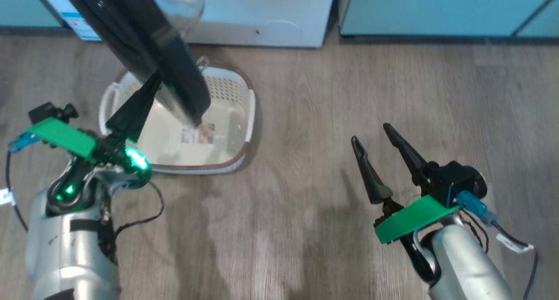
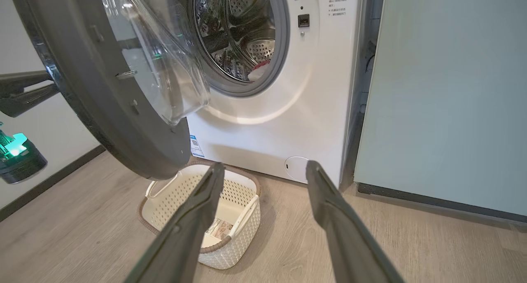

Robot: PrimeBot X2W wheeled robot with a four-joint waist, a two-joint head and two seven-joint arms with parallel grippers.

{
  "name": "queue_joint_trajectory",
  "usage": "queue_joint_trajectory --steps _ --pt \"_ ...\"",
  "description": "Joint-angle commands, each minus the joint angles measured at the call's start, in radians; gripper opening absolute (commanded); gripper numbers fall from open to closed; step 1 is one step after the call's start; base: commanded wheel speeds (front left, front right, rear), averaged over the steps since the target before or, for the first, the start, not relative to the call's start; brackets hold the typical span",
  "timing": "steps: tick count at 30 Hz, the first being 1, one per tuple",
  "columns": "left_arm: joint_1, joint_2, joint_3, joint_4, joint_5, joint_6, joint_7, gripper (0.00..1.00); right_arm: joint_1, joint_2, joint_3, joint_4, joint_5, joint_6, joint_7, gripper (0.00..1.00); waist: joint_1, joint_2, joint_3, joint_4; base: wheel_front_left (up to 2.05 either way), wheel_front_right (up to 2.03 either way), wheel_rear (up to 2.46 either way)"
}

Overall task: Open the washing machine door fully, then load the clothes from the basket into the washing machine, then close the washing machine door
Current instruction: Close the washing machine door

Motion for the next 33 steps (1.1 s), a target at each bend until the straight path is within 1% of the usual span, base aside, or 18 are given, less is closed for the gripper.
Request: queue_joint_trajectory --steps 1,6,16,24,25,26,27,29,30,33 --pt "-0.029 0.019 0.006 -0.040 -0.009 -0.002 -0.014 0.00 -0.034 0.013 0.018 -0.038 -0.006 0.000 -0.007 1.00 0.0000 -0.0001 0.036 -0.032 0.00 0.00 0.00" --pt "-0.083 0.019 -0.038 -0.041 0.011 -0.002 -0.110 0.00 -0.054 0.013 0.016 -0.055 0.007 0.000 -0.007 1.00 0.0000 -0.0001 0.098 -0.087 0.00 0.00 0.00" --pt "-0.243 0.020 -0.047 -0.004 0.029 -0.002 -0.267 0.00 -0.077 0.013 0.014 -0.082 0.051 0.000 -0.007 1.00 0.0000 -0.0001 0.198 -0.218 0.00 0.00 0.00" --pt "-0.385 0.032 -0.010 0.070 0.073 -0.002 -0.409 0.00 -0.084 0.013 0.018 -0.099 0.103 0.000 -0.007 1.00 0.0000 -0.0001 0.250 -0.339 0.00 0.00 0.00" --pt "-0.385 0.032 -0.010 0.070 0.073 -0.002 -0.409 0.00 -0.084 0.013 0.018 -0.099 0.103 0.000 -0.007 1.00 0.0000 -0.0001 0.250 -0.339 0.00 0.00 0.00" --pt "-0.422 0.038 0.003 0.100 0.083 -0.002 -0.448 0.00 -0.082 0.013 0.021 -0.101 0.117 0.000 -0.007 1.00 0.0000 -0.0001 0.257 -0.367 0.00 0.00 0.00" --pt "-0.440 0.042 0.008 0.117 0.089 -0.001 -0.465 0.00 -0.081 0.013 0.023 -0.101 0.123 0.000 -0.007 1.00 0.0000 -0.0001 0.259 -0.380 0.00 0.00 0.00" --pt "-0.458 0.047 0.011 0.134 0.097 -0.001 -0.483 0.00 -0.079 0.013 0.025 -0.103 0.130 0.000 -0.007 1.00 0.0000 -0.0001 0.261 -0.393 0.00 0.00 0.00" --pt "-0.496 0.054 0.022 0.172 0.110 0.000 -0.524 0.00 -0.076 0.013 0.028 -0.107 0.141 0.000 -0.007 1.00 0.0000 -0.0001 0.262 -0.413 0.00 0.00 0.00" --pt "-0.542 0.066 0.034 0.220 0.126 -0.001 -0.575 0.00 -0.075 0.013 0.031 -0.109 0.154 0.000 -0.007 1.00 0.0000 -0.0001 0.260 -0.438 0.00 0.00 0.00"
